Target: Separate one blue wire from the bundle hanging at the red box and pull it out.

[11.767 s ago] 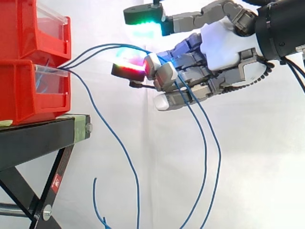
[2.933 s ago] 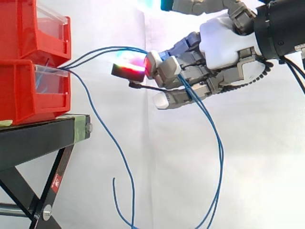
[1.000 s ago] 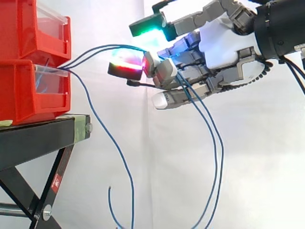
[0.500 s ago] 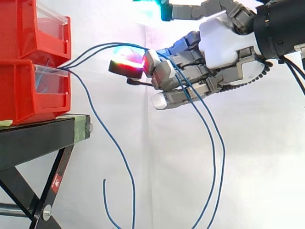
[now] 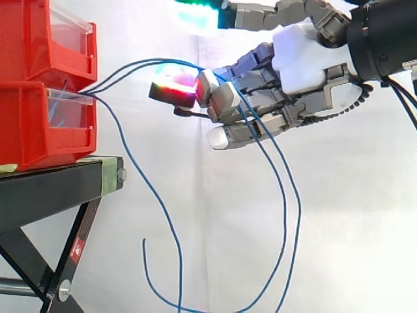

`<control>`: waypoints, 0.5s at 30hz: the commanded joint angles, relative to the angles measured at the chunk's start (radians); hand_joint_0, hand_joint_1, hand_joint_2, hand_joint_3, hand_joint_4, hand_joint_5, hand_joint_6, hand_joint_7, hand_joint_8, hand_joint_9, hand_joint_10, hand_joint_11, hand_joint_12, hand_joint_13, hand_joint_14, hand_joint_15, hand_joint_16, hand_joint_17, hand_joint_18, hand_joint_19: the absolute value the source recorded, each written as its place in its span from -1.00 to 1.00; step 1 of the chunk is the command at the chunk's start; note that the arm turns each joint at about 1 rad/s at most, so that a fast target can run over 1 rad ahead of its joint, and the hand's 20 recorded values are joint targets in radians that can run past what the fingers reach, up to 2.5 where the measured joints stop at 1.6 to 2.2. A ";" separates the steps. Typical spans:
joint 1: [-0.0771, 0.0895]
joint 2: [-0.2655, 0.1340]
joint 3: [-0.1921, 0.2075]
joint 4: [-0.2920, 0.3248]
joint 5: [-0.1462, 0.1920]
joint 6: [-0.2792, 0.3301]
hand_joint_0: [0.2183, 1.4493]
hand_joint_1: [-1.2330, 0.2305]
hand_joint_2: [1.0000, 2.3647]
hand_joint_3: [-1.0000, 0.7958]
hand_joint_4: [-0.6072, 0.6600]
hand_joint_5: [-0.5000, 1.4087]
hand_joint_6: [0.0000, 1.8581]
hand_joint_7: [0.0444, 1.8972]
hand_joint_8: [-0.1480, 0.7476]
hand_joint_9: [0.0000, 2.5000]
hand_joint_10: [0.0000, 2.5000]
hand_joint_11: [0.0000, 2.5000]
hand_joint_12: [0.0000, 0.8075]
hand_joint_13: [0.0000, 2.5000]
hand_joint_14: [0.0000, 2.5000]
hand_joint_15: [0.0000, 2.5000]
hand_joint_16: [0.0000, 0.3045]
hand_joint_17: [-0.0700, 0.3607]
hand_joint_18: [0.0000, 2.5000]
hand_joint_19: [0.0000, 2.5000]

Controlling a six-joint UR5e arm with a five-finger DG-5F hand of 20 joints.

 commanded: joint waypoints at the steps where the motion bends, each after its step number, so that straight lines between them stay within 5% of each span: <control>1: -0.001 0.000 0.000 0.000 0.000 0.000 -0.60 -0.53 -1.00 -0.44 0.34 -0.71 -0.08 -0.14 0.07 -0.27 -0.99 0.17 0.06 -0.18 -0.99 0.20 -0.63 -0.08 -0.40 -0.61; 15: 0.000 0.000 0.000 0.000 0.000 0.000 -0.35 -0.58 -0.99 -0.32 0.25 -0.71 -0.06 -0.15 -0.01 -0.29 -0.99 0.16 -0.07 -0.20 -0.99 0.20 -0.67 -0.15 -0.42 -0.59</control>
